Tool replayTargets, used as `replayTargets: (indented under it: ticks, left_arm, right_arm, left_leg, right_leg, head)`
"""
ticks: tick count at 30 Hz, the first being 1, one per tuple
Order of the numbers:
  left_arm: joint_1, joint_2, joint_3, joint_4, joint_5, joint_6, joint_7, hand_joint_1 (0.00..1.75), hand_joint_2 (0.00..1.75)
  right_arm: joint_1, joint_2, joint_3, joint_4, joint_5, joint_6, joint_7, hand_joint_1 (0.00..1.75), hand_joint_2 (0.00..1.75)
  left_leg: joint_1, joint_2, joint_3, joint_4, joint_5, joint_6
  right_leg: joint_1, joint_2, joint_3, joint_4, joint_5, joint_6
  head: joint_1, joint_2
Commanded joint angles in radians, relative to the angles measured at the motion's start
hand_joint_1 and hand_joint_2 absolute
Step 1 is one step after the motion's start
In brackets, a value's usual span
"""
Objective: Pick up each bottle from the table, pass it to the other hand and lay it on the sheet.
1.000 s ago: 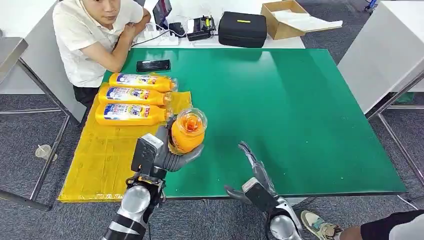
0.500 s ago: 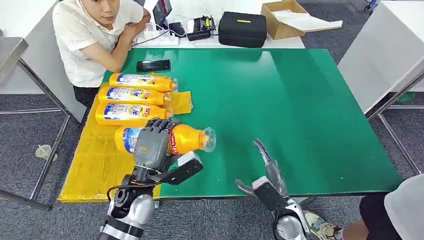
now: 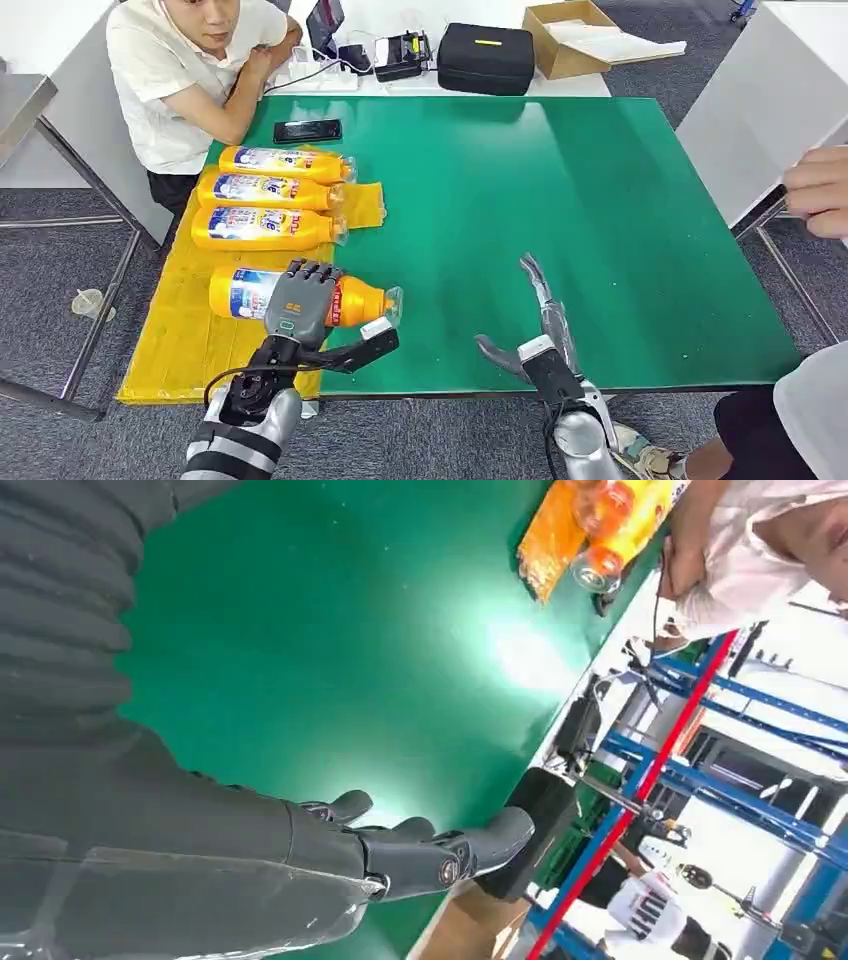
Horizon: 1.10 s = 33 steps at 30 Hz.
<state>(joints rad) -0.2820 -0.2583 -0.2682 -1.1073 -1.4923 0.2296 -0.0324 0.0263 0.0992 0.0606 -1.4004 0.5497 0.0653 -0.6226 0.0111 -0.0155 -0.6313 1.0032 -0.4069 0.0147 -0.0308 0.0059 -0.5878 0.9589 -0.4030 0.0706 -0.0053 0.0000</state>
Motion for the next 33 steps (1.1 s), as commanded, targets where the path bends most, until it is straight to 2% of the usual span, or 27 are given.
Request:
replayTargets:
  ticks: [1,9,11,13,19,20,21,22,23,33]
  left_arm:
    - [-0.259,0.033,0.074,0.516,0.007,-0.017,0.021,1.75,1.75]
    - [-0.330,0.051,0.092,0.669,-0.075,0.005,0.106,1.75,1.75]
    - [-0.331,0.051,0.109,0.681,-0.078,0.013,0.113,1.75,1.75]
    - [-0.328,0.053,0.112,0.683,-0.078,0.016,0.116,1.75,1.75]
    - [-0.323,0.040,0.161,0.682,-0.064,0.015,0.117,1.75,1.75]
    - [-0.326,0.034,0.176,0.683,-0.057,-0.003,0.116,1.68,1.75]
    - [-0.328,0.029,0.190,0.683,-0.047,-0.011,0.115,0.79,1.75]
    - [-0.331,0.026,0.199,0.685,-0.040,-0.022,0.113,0.26,1.75]
    - [-0.345,0.018,0.227,0.700,-0.020,-0.072,0.096,0.07,1.75]
    - [-0.353,0.008,0.269,0.720,0.018,-0.097,0.025,0.00,1.75]
  right_arm:
    - [-0.135,0.030,0.005,0.221,-0.021,0.027,-0.033,0.00,1.75]
    - [-0.157,0.031,0.059,0.260,-0.024,0.031,-0.036,0.00,1.75]
    - [-0.155,0.027,0.065,0.261,-0.025,0.028,-0.034,0.00,1.75]
    - [-0.152,0.026,0.065,0.259,-0.025,0.027,-0.033,0.00,1.75]
    - [-0.138,0.026,0.056,0.245,-0.031,0.019,-0.025,0.00,1.75]
    - [-0.139,0.028,0.055,0.246,-0.031,0.019,-0.025,0.00,1.75]
    - [-0.140,0.029,0.054,0.248,-0.031,0.019,-0.025,0.00,1.75]
    - [-0.142,0.031,0.054,0.250,-0.031,0.019,-0.025,0.00,1.75]
    - [-0.151,0.034,0.054,0.262,-0.031,0.016,-0.025,0.00,1.75]
    - [-0.177,0.034,0.055,0.306,-0.034,0.019,-0.029,0.00,1.75]
  left_leg:
    - [0.001,0.003,0.005,-0.001,0.000,-0.001]
    - [0.001,0.004,0.006,0.000,-0.001,-0.001]
    - [0.002,0.005,0.010,0.000,-0.003,-0.001]
    - [0.001,0.002,0.005,-0.001,0.000,0.000]
    - [0.000,0.002,0.007,-0.001,0.000,-0.001]
    - [0.001,0.003,0.009,-0.001,-0.001,-0.001]
    - [0.001,0.002,0.008,-0.001,0.000,-0.001]
    - [0.000,0.002,0.008,-0.001,0.000,-0.001]
    - [0.001,0.003,0.010,-0.001,0.000,-0.001]
    - [0.000,0.002,0.013,-0.001,0.000,-0.001]
  right_leg:
    - [0.002,0.002,0.004,-0.002,0.000,-0.003]
    - [0.001,0.003,0.005,0.000,-0.001,-0.004]
    - [0.003,0.003,0.009,0.001,-0.003,-0.007]
    - [0.001,0.001,0.005,0.000,0.000,-0.003]
    - [0.001,0.001,0.007,0.000,0.000,-0.003]
    - [0.002,0.002,0.009,0.000,0.000,-0.005]
    - [0.001,0.001,0.008,0.000,0.000,-0.004]
    - [0.001,0.001,0.008,0.000,0.000,-0.003]
    - [0.002,0.002,0.010,0.000,0.000,-0.005]
    - [0.001,0.001,0.013,0.000,0.000,-0.004]
  head:
    - [0.000,0.000]
    - [0.000,0.000]
    - [0.000,0.000]
    - [0.000,0.000]
    - [0.000,0.000]
    - [0.000,0.000]
    - [0.000,0.000]
    - [0.000,0.000]
    - [0.000,0.000]
    - [0.000,0.000]
